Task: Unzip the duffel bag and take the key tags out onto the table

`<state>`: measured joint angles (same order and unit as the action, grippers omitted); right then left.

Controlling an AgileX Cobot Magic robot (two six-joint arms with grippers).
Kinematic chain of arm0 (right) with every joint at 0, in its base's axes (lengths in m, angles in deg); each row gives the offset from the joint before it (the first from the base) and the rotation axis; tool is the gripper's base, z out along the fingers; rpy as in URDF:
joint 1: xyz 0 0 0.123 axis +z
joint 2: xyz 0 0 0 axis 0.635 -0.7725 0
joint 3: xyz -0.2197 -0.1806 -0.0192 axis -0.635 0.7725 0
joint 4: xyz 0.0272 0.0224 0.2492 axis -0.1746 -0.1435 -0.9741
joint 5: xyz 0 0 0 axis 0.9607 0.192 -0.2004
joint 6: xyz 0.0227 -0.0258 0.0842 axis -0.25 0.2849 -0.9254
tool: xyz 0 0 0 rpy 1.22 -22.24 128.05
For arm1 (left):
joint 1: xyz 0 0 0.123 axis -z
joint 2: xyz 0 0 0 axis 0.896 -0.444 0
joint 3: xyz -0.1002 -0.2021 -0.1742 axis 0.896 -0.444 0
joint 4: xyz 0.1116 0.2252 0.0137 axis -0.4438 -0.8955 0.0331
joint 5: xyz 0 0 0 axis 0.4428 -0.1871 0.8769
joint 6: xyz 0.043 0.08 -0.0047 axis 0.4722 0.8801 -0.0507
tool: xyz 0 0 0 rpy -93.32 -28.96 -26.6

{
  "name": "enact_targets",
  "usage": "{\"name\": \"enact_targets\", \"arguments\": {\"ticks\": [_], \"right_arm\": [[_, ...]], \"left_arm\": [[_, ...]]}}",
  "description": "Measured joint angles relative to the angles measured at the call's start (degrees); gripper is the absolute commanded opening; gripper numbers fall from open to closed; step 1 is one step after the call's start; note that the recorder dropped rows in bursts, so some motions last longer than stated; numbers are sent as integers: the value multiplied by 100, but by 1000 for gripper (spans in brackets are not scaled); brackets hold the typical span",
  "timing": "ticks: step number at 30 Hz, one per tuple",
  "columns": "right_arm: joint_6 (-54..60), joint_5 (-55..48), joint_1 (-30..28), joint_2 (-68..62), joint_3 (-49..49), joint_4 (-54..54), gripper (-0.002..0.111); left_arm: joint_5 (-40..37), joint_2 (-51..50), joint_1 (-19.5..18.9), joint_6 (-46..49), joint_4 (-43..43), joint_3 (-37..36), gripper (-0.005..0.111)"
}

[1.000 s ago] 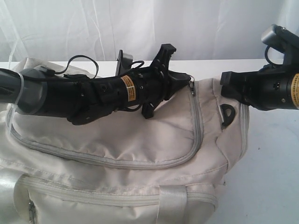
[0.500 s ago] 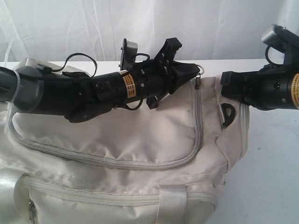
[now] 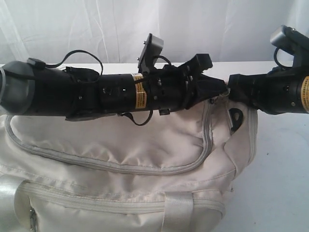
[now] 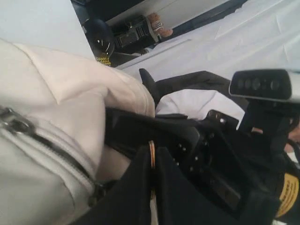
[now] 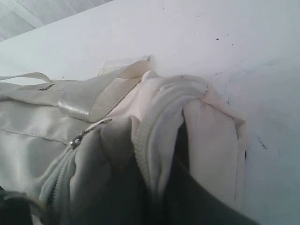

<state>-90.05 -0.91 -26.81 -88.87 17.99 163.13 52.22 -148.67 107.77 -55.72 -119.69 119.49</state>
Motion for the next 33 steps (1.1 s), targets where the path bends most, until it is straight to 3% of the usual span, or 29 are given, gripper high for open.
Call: {"name": "enact_targets", "arguments": {"ticks": [5, 9, 20, 27, 33], "right_arm": [[-48, 0, 0, 0, 0, 0, 0], [-87, -11, 0, 0, 10, -188, 0], [-96, 22, 0, 0, 19, -404, 0], [-96, 87, 0, 0, 19, -508, 0], [-96, 152, 0, 0, 19, -597, 0]], "left_arm": [[-356, 285, 66, 246, -468, 0, 0], [-775, 617, 89, 268, -1576, 0, 0], [-835, 905, 89, 244, -3160, 0, 0], [-835, 1077, 131, 32, -3831, 0, 0], [-1059, 1090, 494, -181, -4068, -181, 0]]}}
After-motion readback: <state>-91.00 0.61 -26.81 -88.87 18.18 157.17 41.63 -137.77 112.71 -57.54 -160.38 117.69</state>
